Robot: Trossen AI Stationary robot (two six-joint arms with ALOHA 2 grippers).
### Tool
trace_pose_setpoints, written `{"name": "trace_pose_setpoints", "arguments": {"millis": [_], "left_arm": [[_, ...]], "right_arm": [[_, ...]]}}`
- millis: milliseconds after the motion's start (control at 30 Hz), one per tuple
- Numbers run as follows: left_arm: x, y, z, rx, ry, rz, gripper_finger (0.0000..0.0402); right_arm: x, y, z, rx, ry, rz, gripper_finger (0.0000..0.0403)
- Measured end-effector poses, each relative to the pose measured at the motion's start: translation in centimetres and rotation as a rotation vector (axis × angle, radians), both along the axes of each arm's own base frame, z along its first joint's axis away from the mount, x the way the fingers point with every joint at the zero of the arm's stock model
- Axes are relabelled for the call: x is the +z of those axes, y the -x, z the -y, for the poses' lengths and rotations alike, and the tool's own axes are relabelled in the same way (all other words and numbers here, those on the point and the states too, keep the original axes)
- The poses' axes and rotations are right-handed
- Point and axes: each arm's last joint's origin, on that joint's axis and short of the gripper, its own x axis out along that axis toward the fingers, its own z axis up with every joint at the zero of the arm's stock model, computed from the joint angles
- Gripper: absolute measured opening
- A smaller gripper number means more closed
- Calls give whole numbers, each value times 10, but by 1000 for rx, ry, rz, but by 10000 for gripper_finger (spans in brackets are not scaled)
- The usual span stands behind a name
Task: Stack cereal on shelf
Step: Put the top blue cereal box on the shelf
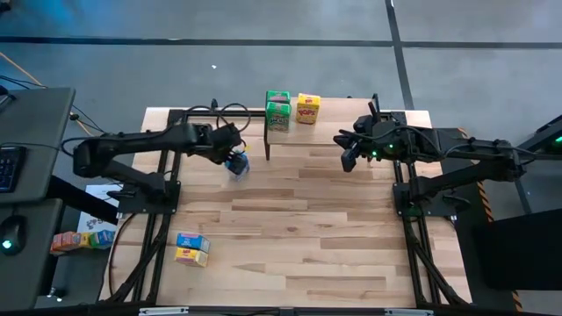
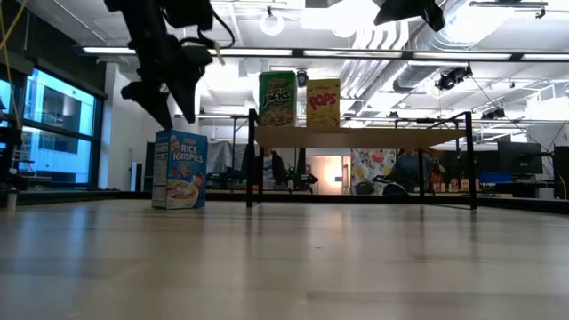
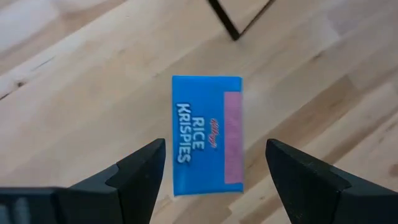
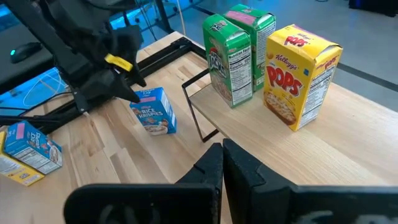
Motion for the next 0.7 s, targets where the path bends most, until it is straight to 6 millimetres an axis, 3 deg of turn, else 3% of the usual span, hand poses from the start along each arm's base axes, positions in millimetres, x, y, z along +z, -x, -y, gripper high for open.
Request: {"name": "trace_pose_setpoints", "arguments": {"millis": [700], "left_arm": [[-40, -23, -10, -35, 44, -157, 266]], "right_arm": [[0, 0, 0, 7, 16, -9, 0]]}}
